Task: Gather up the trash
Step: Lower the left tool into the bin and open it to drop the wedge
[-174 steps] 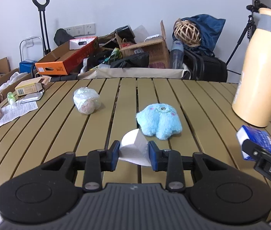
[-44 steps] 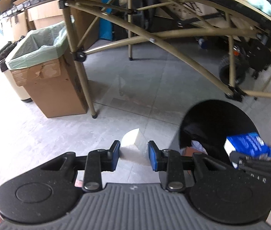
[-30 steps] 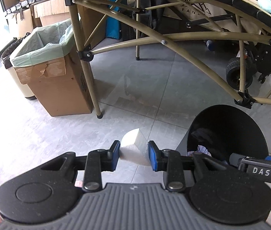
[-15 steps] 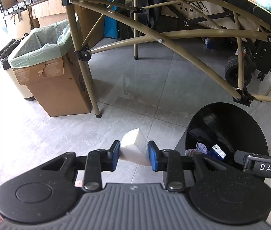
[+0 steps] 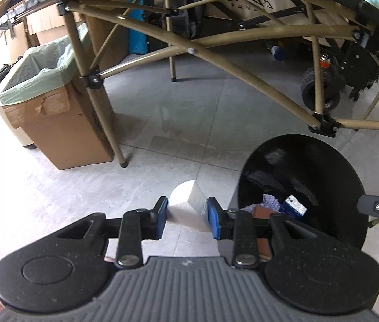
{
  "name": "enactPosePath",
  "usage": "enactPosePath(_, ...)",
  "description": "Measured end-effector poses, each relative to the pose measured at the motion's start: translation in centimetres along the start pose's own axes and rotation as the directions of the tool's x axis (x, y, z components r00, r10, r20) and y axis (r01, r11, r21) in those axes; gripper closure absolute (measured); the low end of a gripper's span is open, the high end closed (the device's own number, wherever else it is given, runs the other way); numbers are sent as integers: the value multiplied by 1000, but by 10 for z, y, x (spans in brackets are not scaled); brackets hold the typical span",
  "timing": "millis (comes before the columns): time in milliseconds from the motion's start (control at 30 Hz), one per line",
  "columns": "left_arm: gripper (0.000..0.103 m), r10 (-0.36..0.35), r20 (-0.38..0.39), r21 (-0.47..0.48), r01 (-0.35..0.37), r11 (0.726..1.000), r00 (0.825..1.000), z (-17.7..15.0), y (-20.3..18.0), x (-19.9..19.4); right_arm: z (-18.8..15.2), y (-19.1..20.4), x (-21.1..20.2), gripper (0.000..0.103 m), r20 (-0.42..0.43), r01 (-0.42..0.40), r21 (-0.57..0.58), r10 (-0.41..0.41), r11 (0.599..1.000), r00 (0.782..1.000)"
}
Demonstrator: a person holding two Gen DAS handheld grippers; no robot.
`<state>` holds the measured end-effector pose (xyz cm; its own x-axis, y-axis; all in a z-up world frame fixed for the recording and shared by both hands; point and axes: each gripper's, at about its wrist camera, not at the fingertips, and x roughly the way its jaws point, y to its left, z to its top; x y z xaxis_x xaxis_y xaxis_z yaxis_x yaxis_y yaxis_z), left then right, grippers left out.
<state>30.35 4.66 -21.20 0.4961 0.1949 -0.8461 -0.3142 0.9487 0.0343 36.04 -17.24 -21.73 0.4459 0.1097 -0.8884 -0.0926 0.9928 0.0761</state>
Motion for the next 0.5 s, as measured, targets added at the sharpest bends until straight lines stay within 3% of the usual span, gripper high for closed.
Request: enactPosePath(500,71,-57,-17,92,58,994,998,0,-65,15,5,-55,-15,0,36,65,123,-69,990,997)
